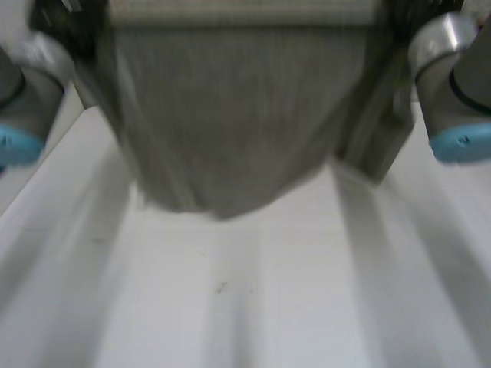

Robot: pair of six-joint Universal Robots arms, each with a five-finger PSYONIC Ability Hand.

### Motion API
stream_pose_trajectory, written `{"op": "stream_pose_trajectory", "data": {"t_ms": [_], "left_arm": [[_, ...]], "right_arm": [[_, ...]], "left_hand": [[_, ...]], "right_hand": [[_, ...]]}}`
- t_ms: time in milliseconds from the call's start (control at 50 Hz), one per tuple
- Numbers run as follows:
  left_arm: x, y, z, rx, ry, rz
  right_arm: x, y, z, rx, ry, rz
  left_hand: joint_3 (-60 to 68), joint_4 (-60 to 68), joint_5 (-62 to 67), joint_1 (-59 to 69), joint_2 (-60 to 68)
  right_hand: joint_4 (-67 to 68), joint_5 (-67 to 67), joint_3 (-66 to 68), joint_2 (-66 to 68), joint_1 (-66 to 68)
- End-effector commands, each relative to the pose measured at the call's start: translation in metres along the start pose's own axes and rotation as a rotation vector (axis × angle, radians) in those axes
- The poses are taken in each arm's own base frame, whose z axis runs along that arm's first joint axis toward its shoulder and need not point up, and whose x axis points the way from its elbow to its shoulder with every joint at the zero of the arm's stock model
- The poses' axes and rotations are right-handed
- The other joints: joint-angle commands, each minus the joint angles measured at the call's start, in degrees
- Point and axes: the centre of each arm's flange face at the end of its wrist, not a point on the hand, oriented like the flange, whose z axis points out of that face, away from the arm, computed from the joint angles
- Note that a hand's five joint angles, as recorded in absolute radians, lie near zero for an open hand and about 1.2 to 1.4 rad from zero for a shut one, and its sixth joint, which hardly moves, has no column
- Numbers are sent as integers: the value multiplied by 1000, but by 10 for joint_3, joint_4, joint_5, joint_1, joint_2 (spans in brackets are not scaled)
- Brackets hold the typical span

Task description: Fold the laundry

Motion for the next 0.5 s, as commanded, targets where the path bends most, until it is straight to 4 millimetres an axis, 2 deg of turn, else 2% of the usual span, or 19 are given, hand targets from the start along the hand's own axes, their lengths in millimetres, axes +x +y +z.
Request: {"op": "stream_pose_trajectory", "data": {"t_ms": [20,60,80,100,120,160,180,200,220,240,260,280,300,320,360,380,400,440,500], "left_arm": [[-37,-51,17,239,-210,-95],[-24,-26,4,118,-149,-99],[-24,-26,4,117,-149,-99],[-15,-8,-4,48,-115,-97],[-15,-8,-4,47,-115,-97],[3,27,-26,-84,-49,-98],[3,27,-26,-85,-49,-98],[12,42,-38,-142,-18,-101],[21,62,-51,-209,16,-101],[21,62,-51,-210,17,-101],[27,78,-63,-261,46,-102],[27,78,-63,-262,47,-103],[35,94,-75,-309,79,-106],[43,109,-87,-343,113,-111],[52,119,-98,-362,139,-113],[60,130,-110,-381,163,-114],[60,130,-110,-381,163,-114],[72,147,-127,-413,188,-114],[76,152,-132,-425,195,-114]], "right_arm": [[24,-24,5,165,168,19],[15,-22,-1,161,116,21],[6,-16,-8,149,65,16],[6,-16,-8,149,64,16],[-3,-10,-16,142,14,15],[-12,-6,-24,138,-37,13],[-22,-1,-32,129,-83,13],[-34,7,-42,111,-141,13],[-34,7,-42,111,-142,13],[-46,16,-52,84,-203,17],[-46,16,-52,83,-203,17],[-61,25,-65,55,-273,25],[-75,34,-77,32,-333,31],[-75,34,-77,31,-333,31],[-109,61,-103,-43,-459,50],[-109,61,-103,-43,-460,50],[-123,73,-115,-82,-510,69],[-135,82,-126,-120,-554,92],[-155,96,-144,-192,-617,157]], "left_hand": [[103,102,103,113,102],[103,102,103,113,102],[103,102,103,113,102],[103,102,103,113,102],[103,102,103,113,102],[103,102,103,113,102],[103,102,103,113,102],[103,102,103,113,102],[103,102,103,113,102],[103,102,103,113,102],[103,102,103,113,102],[103,102,103,113,102],[103,102,103,113,102],[103,102,103,113,102],[103,102,103,113,102],[103,102,103,113,102],[103,102,103,113,102],[103,102,103,113,102],[103,102,103,113,102]], "right_hand": [[116,141,121,123,246],[116,141,121,123,246],[116,141,121,123,246],[116,141,121,123,246],[116,141,121,123,246],[116,141,121,123,246],[116,141,121,123,246],[116,141,121,123,246],[116,141,121,123,246],[116,141,121,123,246],[116,141,121,123,246],[116,141,121,123,246],[116,141,121,123,246],[116,141,121,123,246],[116,141,121,123,246],[116,141,121,123,246],[116,141,121,123,246],[116,141,121,123,246],[116,141,121,123,246]]}}
